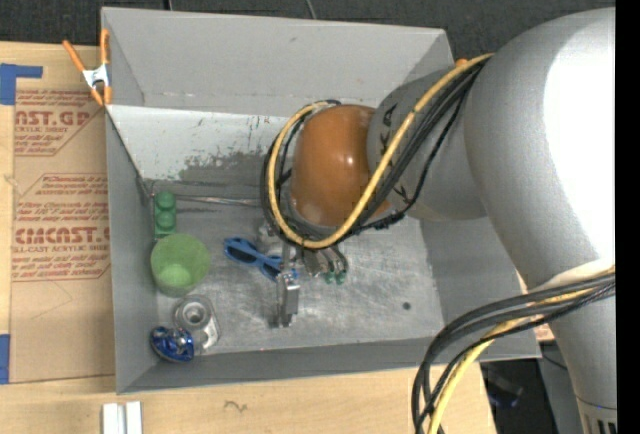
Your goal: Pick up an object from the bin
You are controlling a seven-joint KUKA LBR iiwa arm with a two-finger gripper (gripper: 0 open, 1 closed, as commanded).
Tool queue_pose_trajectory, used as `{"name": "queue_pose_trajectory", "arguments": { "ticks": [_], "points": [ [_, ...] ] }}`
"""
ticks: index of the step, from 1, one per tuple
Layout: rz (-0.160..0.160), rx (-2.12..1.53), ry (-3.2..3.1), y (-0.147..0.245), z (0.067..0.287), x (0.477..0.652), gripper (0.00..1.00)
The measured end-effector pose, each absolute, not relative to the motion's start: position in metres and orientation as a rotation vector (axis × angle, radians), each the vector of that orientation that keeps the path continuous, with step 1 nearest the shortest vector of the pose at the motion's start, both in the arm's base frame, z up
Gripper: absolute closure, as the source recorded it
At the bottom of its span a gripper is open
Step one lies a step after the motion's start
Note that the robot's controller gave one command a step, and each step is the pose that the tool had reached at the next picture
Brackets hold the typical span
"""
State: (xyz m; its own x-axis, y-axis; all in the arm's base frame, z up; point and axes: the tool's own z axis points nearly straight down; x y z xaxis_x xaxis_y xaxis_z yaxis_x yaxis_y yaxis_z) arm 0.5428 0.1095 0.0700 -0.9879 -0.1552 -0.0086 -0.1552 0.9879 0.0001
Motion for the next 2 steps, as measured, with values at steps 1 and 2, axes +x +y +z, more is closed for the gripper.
{"name": "queue_pose_trajectory", "arguments": {
  "ticks": [1, 2],
  "points": [
    [0.007, -0.241, 3.114, 0.111, 0.074, 0.545, 1.00],
    [0.000, -0.258, 3.121, 0.085, 0.215, 0.540, 1.00]
  ]
}}
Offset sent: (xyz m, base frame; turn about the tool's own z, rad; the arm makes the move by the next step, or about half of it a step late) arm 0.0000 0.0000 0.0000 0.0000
